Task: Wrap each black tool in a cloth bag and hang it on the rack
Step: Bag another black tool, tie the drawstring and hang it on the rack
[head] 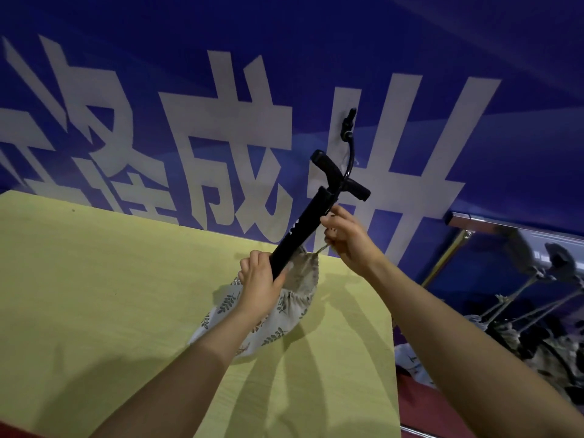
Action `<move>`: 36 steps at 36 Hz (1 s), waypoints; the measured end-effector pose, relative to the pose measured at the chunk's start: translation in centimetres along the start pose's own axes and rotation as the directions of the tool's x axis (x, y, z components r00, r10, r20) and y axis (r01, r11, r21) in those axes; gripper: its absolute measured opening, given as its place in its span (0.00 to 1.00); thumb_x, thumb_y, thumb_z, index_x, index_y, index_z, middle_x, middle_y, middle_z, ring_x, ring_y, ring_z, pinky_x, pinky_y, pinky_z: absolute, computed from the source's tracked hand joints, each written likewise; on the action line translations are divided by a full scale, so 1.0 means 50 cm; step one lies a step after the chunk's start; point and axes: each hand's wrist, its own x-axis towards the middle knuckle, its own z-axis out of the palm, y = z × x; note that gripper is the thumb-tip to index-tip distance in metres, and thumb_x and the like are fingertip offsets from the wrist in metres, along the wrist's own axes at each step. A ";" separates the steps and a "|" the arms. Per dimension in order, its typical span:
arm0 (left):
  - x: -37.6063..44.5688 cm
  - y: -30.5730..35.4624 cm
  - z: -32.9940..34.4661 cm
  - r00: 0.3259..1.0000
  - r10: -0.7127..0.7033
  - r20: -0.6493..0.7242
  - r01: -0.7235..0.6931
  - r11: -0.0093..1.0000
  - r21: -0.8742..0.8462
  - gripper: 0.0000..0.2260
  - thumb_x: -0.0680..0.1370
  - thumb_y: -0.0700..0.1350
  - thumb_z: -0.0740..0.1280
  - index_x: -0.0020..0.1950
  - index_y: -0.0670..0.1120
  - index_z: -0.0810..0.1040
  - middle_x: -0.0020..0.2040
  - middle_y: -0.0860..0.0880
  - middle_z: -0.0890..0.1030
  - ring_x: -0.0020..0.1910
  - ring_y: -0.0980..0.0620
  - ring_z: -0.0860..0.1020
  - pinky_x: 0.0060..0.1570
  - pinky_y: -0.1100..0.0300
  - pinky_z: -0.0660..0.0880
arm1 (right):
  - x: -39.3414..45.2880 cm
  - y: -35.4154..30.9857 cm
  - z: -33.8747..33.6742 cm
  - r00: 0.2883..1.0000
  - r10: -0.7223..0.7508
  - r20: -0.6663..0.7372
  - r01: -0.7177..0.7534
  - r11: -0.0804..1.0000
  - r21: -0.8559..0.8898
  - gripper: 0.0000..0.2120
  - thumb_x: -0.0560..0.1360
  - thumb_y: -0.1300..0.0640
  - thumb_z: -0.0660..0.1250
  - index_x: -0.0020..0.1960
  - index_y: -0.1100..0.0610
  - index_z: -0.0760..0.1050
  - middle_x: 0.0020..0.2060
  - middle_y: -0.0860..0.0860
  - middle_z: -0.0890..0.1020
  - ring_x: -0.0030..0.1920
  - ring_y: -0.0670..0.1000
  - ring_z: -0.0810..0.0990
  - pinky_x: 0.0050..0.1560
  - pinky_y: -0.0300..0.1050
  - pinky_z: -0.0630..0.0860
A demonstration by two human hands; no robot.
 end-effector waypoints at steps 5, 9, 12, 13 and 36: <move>0.001 0.007 -0.021 0.993 0.079 0.086 -0.088 0.991 0.103 0.25 0.75 0.42 0.66 0.70 0.49 0.63 0.63 0.49 0.65 0.62 0.47 0.62 0.58 0.54 0.62 | 0.002 0.006 0.025 0.984 -0.098 -0.148 0.050 0.954 -0.297 0.13 0.72 0.52 0.72 0.47 0.62 0.77 0.35 0.51 0.80 0.36 0.47 0.80 0.41 0.36 0.75; 0.006 -0.001 -0.034 0.979 0.014 0.203 -0.052 0.982 0.179 0.35 0.73 0.44 0.68 0.74 0.53 0.53 0.68 0.51 0.58 0.62 0.45 0.64 0.58 0.50 0.66 | -0.017 0.029 0.046 0.964 -0.156 -0.216 0.068 0.928 -0.367 0.25 0.71 0.49 0.73 0.52 0.71 0.72 0.38 0.55 0.70 0.39 0.51 0.70 0.41 0.45 0.67; 0.006 -0.012 -0.047 0.965 0.016 0.263 -0.031 0.998 0.051 0.36 0.72 0.34 0.66 0.75 0.50 0.54 0.69 0.51 0.57 0.56 0.46 0.73 0.48 0.52 0.76 | -0.026 0.042 0.044 0.969 -0.141 -0.203 0.047 0.911 -0.411 0.18 0.71 0.51 0.73 0.49 0.66 0.75 0.37 0.53 0.69 0.38 0.49 0.68 0.38 0.41 0.66; 0.005 -0.011 -0.053 0.965 0.017 0.262 -0.019 1.000 0.004 0.35 0.72 0.30 0.64 0.75 0.48 0.56 0.69 0.51 0.58 0.55 0.47 0.74 0.46 0.55 0.76 | -0.032 0.043 0.046 0.972 -0.131 -0.193 0.035 0.901 -0.433 0.13 0.71 0.52 0.73 0.46 0.61 0.75 0.35 0.51 0.69 0.36 0.47 0.68 0.36 0.38 0.66; 0.032 0.107 -0.155 0.896 0.434 -0.092 -0.398 0.878 0.266 0.31 0.75 0.36 0.61 0.76 0.55 0.57 0.77 0.51 0.54 0.75 0.47 0.51 0.72 0.49 0.53 | -0.028 0.050 0.086 0.986 -0.149 -0.079 0.070 0.788 -0.612 0.23 0.70 0.52 0.74 0.62 0.58 0.73 0.32 0.41 0.66 0.31 0.42 0.66 0.30 0.30 0.66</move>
